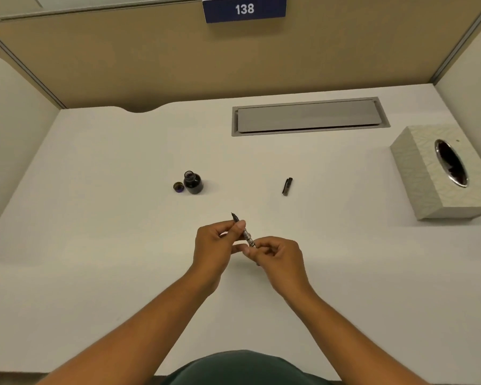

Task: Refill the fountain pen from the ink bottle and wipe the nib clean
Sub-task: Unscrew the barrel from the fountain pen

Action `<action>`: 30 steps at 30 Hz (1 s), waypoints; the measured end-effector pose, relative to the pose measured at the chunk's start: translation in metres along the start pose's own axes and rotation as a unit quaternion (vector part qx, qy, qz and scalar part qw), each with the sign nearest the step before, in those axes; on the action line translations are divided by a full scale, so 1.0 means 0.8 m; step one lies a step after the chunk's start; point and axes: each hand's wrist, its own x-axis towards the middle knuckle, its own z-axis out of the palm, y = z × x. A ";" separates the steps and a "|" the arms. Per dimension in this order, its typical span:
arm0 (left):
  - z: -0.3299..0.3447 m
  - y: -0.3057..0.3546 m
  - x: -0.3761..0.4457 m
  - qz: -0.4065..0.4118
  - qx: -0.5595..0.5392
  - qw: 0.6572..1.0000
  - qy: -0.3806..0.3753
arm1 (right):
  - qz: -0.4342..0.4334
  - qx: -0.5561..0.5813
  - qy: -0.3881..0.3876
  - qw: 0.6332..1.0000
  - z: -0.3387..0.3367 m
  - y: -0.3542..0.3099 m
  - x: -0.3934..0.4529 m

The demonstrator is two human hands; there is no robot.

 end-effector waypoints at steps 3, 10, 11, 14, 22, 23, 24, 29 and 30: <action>0.002 0.000 0.000 -0.001 -0.006 1.000 0.001 | 0.015 -0.007 -0.011 1.000 -0.002 -0.003 0.001; -0.010 0.001 0.002 -0.017 -0.038 0.999 0.015 | 0.054 0.026 -0.074 0.995 0.002 0.003 -0.011; -0.010 0.001 0.002 -0.019 -0.043 0.999 0.017 | 0.047 0.031 -0.055 0.997 0.003 0.003 -0.011; -0.011 0.002 0.002 -0.025 -0.062 0.998 0.018 | 0.071 0.068 -0.037 0.994 0.007 0.002 -0.010; -0.015 0.003 0.006 -0.023 -0.069 0.997 0.035 | 0.063 0.102 -0.022 0.993 0.004 0.000 -0.009; -0.015 0.004 0.006 -0.023 -0.073 0.996 0.035 | 0.060 0.109 -0.017 0.992 0.005 0.000 -0.008; -0.016 0.004 0.007 -0.024 -0.076 0.996 0.034 | 0.063 0.123 -0.019 0.990 0.004 -0.001 -0.008; -0.018 0.004 0.007 -0.021 -0.074 0.996 0.036 | 0.072 0.186 -0.018 0.980 0.005 -0.001 -0.010; -0.017 0.004 0.007 -0.021 -0.073 0.996 0.036 | 0.069 0.179 -0.007 0.981 0.006 0.000 -0.010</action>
